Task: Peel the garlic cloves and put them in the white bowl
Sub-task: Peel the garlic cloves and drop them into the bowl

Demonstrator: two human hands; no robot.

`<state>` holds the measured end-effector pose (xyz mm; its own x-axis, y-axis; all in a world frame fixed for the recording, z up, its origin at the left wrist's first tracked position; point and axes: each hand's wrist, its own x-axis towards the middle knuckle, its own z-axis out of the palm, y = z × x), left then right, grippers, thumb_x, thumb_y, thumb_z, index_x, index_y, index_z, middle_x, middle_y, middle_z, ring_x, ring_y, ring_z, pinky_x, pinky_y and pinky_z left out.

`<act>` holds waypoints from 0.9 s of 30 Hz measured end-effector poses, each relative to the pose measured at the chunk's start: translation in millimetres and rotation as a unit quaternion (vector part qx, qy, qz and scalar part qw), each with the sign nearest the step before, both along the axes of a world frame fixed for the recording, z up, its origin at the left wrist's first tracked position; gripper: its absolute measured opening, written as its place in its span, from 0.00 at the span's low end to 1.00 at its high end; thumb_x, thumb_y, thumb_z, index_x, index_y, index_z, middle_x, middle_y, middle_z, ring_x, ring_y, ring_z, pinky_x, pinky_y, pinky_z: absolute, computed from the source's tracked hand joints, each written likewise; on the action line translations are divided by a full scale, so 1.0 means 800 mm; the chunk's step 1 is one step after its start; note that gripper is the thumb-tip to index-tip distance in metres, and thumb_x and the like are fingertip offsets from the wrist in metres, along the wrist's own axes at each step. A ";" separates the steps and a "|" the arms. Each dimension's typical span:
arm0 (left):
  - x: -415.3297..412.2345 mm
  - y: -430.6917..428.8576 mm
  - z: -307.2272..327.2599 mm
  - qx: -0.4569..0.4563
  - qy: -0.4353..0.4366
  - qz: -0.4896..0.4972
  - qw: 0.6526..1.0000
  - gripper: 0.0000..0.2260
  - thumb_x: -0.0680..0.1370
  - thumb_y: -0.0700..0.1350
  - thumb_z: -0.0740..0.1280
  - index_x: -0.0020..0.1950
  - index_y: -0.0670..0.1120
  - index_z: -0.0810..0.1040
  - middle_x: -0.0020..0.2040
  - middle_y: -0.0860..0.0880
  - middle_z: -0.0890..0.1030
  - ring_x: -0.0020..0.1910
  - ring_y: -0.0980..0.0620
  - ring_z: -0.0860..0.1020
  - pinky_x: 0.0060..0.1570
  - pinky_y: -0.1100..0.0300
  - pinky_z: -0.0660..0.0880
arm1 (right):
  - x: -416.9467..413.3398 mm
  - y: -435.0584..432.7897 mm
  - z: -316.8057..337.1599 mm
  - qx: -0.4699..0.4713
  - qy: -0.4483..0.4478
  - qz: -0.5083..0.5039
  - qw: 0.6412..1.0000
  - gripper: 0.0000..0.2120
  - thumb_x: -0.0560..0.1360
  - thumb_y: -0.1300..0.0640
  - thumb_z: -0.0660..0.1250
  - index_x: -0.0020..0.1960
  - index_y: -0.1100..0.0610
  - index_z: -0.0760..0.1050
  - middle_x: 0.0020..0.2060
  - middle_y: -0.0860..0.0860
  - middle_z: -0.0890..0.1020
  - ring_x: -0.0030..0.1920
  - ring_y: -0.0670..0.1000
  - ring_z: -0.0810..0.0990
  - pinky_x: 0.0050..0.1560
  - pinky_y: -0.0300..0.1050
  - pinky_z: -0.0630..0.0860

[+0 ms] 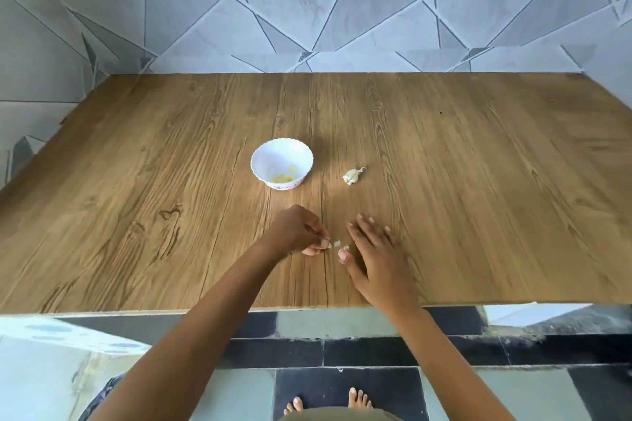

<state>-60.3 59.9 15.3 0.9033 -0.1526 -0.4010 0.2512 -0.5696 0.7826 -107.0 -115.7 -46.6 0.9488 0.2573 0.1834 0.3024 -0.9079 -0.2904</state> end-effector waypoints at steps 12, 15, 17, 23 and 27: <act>0.007 -0.022 0.005 0.190 -0.095 -0.075 0.974 0.03 0.70 0.37 0.73 0.43 0.41 0.82 0.32 0.52 0.79 0.33 0.56 0.78 0.43 0.62 0.77 | 0.002 0.004 -0.007 -0.003 -0.028 -0.009 1.000 0.25 0.78 0.45 0.52 0.65 0.58 0.74 0.66 0.56 0.75 0.68 0.56 0.71 0.69 0.55 0.59; 0.002 -0.010 0.006 0.075 -0.034 -0.036 0.996 0.03 0.71 0.34 0.73 0.43 0.39 0.82 0.36 0.46 0.82 0.33 0.56 0.81 0.36 0.68 0.77 | 0.003 0.001 -0.008 0.058 -0.025 0.008 0.998 0.24 0.78 0.45 0.53 0.64 0.58 0.75 0.66 0.56 0.74 0.69 0.56 0.70 0.70 0.56 0.60; -0.008 0.002 0.006 -0.070 0.028 0.021 0.997 0.03 0.73 0.33 0.70 0.45 0.37 0.81 0.39 0.44 0.83 0.35 0.55 0.82 0.36 0.68 0.77 | 0.007 -0.005 -0.002 0.207 -0.008 0.027 0.978 0.20 0.78 0.46 0.57 0.61 0.58 0.77 0.61 0.54 0.78 0.65 0.53 0.74 0.68 0.56 0.68; -0.032 0.000 0.001 -0.255 0.041 0.127 0.958 0.04 0.74 0.35 0.69 0.47 0.40 0.81 0.39 0.45 0.84 0.38 0.54 0.83 0.40 0.66 0.79 | 0.021 0.003 0.038 0.416 0.150 0.044 0.896 0.10 0.76 0.57 0.67 0.57 0.57 0.79 0.45 0.45 0.82 0.45 0.38 0.80 0.47 0.32 0.76; -0.032 -0.002 0.003 -0.209 -0.006 0.121 0.970 0.03 0.74 0.37 0.71 0.47 0.40 0.81 0.37 0.47 0.83 0.37 0.56 0.81 0.39 0.65 0.79 | 0.032 0.011 0.046 0.509 0.264 0.018 0.819 0.05 0.74 0.62 0.68 0.50 0.59 0.80 0.36 0.48 0.83 0.36 0.42 0.82 0.37 0.34 0.77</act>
